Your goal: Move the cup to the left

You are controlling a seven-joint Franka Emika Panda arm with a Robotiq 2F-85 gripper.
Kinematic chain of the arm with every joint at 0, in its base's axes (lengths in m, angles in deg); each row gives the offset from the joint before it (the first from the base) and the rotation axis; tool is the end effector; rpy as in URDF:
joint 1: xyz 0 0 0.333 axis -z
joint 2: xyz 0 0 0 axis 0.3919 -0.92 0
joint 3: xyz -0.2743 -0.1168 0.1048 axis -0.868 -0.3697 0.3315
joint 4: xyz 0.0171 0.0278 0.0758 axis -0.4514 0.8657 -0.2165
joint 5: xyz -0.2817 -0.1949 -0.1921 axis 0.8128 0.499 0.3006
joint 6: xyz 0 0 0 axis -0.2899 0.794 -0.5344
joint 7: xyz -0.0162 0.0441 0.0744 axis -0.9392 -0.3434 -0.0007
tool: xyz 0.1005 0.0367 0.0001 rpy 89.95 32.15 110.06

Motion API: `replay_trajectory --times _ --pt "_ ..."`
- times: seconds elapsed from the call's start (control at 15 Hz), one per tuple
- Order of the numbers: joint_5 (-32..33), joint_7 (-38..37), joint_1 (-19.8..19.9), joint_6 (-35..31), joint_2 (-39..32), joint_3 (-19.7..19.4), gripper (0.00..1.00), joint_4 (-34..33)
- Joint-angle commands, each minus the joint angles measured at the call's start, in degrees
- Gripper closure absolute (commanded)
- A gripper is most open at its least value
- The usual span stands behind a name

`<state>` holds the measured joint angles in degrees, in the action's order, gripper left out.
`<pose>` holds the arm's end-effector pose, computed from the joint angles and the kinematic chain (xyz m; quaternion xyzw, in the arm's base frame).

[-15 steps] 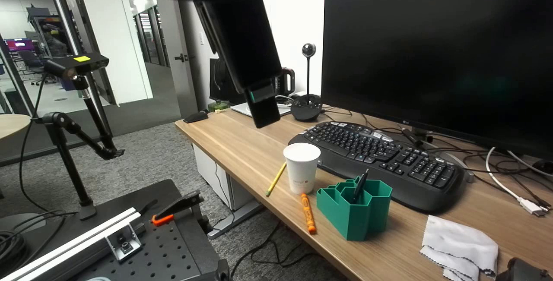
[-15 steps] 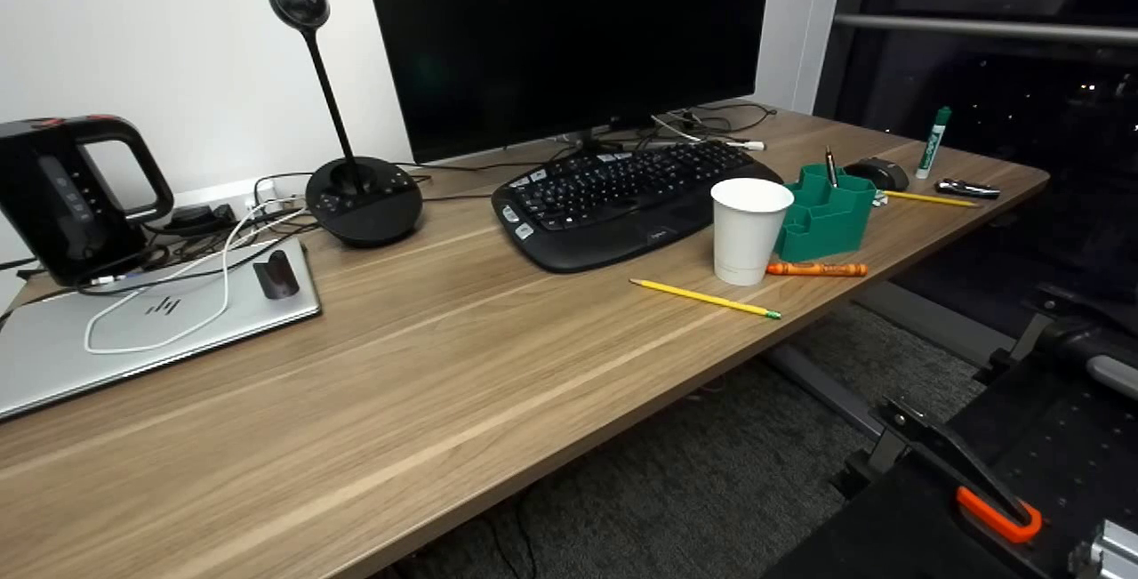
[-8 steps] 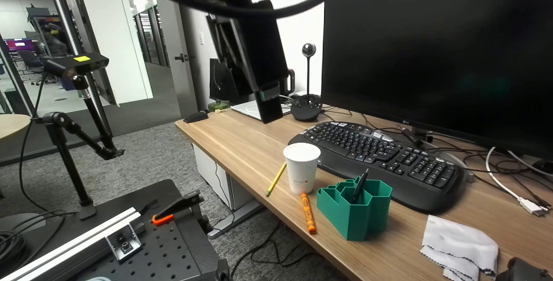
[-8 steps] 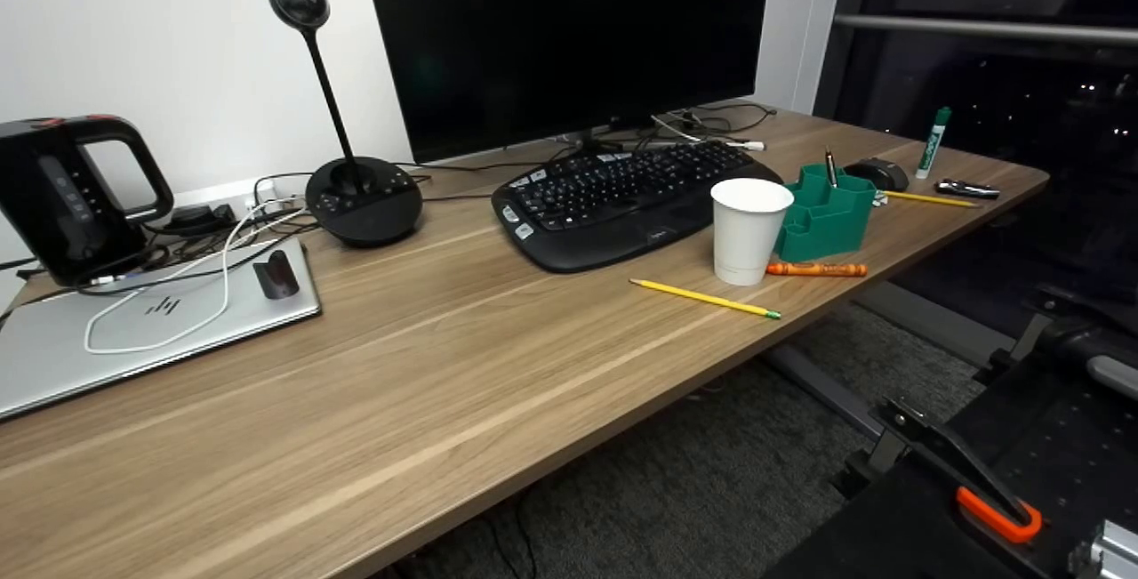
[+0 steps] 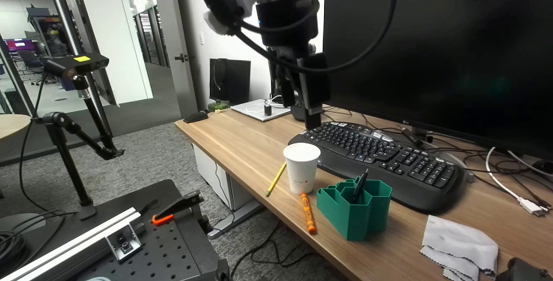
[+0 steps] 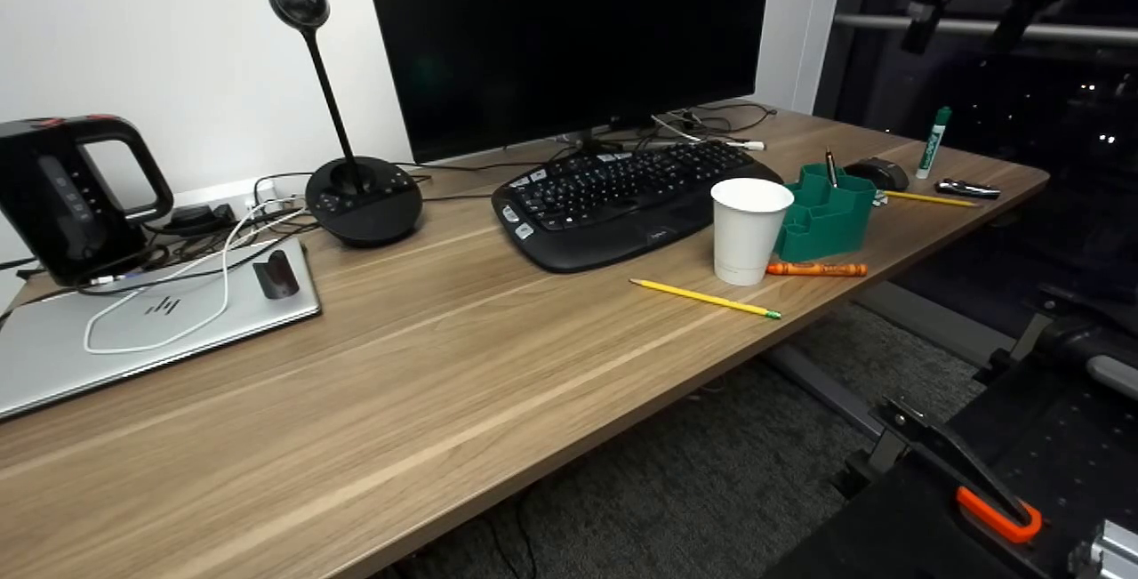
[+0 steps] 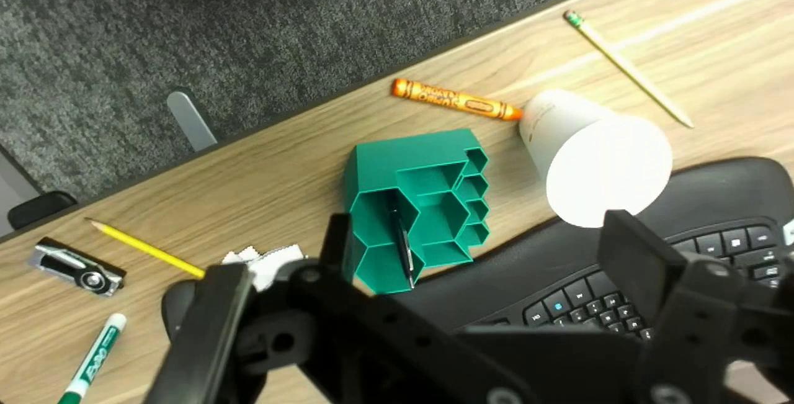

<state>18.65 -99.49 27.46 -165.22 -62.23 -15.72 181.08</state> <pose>0.4668 -0.0564 0.3542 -0.9838 0.1581 -0.0827 0.0181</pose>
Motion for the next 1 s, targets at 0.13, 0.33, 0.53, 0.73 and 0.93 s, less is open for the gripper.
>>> replay_trajectory --times 0.13,0.33,0.53,0.73,0.93 --pt "-0.7 -12.1 -3.2 -5.3 -13.1 2.4 0.00 -6.8" --pt "0.7 -17.1 -5.7 -6.3 -18.9 2.3 0.00 -9.6" --pt "0.4 -19.5 -7.8 -7.1 -23.6 1.4 0.00 -12.9" --pt "0.0 -21.0 -9.3 -7.7 -27.9 0.7 0.00 -16.3" --pt "0.0 -22.5 -10.9 -7.6 -31.0 -0.4 0.00 -19.0"
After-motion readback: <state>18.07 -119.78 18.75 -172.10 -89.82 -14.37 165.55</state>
